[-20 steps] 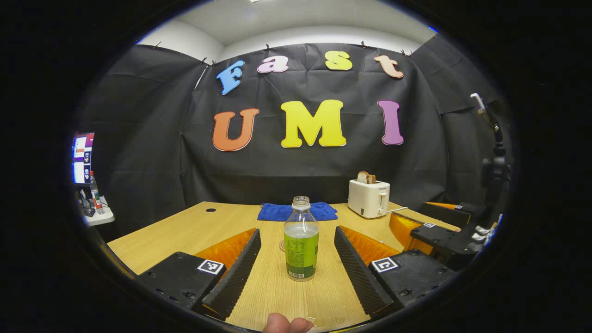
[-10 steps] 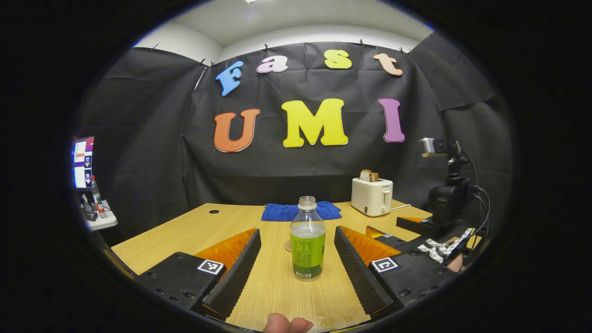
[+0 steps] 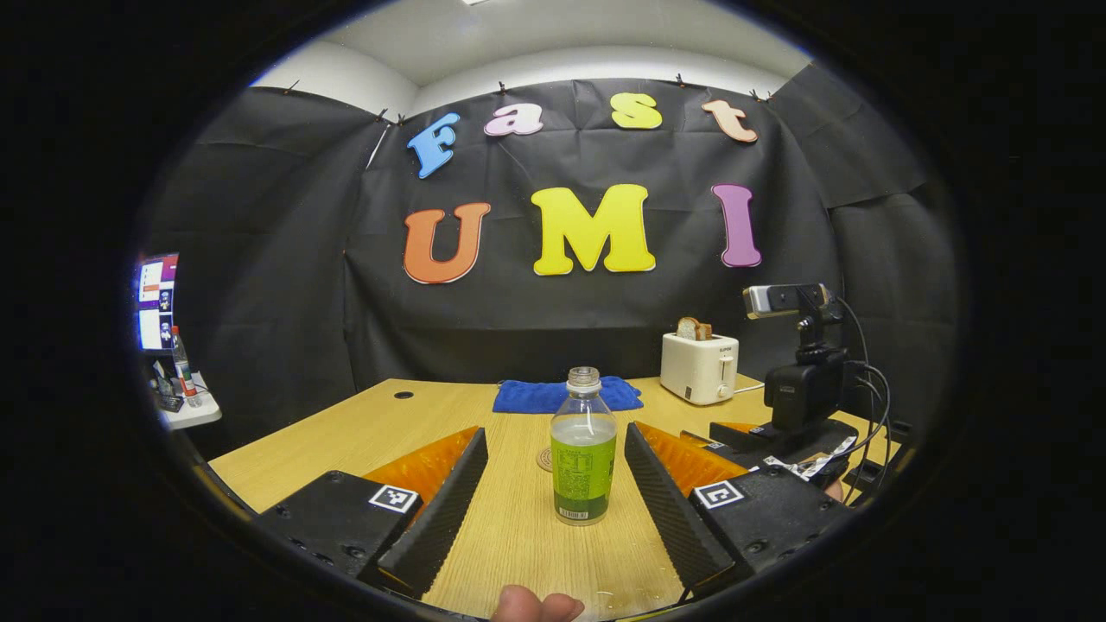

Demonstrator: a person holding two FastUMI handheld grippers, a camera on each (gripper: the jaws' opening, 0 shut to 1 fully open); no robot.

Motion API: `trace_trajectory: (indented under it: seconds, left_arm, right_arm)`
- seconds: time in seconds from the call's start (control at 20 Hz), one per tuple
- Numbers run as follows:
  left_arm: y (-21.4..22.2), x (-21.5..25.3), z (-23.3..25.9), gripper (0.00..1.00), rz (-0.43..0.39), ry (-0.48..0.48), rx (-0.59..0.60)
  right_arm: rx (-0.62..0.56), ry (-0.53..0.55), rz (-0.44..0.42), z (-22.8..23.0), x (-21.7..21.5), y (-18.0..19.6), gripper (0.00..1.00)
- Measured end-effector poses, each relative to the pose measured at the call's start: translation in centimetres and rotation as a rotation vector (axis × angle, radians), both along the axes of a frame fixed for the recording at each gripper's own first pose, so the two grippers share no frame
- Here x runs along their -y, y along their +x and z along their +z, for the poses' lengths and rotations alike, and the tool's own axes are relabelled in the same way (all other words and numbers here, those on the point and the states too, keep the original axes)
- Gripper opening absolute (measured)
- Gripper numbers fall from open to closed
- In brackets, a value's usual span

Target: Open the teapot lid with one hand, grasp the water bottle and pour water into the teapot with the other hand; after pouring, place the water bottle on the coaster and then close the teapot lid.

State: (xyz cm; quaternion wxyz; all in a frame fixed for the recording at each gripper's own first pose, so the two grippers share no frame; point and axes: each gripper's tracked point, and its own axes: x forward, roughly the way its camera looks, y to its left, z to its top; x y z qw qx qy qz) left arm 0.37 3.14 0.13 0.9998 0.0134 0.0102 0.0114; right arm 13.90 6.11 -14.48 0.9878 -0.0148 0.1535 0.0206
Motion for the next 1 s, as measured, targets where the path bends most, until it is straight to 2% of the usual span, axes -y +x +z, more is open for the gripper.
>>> trace_trajectory:
  seconds: [0.1,0.15,0.2,0.35,0.4,0.45,1.0]
  left_arm:
    - [0.0,-0.2,-0.2,1.00,0.000,0.001,-0.003]
    - [0.0,-0.2,-0.3,1.00,-0.002,0.000,-0.005]
    - [-0.1,-0.2,-0.3,1.00,-0.002,-0.001,-0.006]
    - [0.0,-0.3,-0.4,1.00,-0.002,-0.001,-0.005]
    - [0.1,-0.3,-0.4,1.00,-0.001,-0.004,-0.006]
    - [0.2,-0.4,-0.5,1.00,-0.001,-0.005,-0.010]
    - [1.6,0.6,-3.7,1.00,-0.036,-0.048,-0.073]
  right_arm:
    - [-0.011,-0.004,0.017,-0.5,-0.5,0.1,0.48]
    - [-0.007,-0.005,0.005,-0.1,-0.4,-0.1,0.45]
    - [-0.005,-0.011,0.004,-0.1,-0.4,0.2,0.16]
    - [-0.013,0.006,0.010,-0.5,-0.9,0.2,0.19]
    - [-0.005,0.003,-0.011,-0.2,0.0,0.3,0.19]
    - [-0.011,0.004,-0.011,-0.6,-0.2,0.5,0.04]
    - [0.061,0.076,0.046,2.9,-0.3,-0.4,0.02]
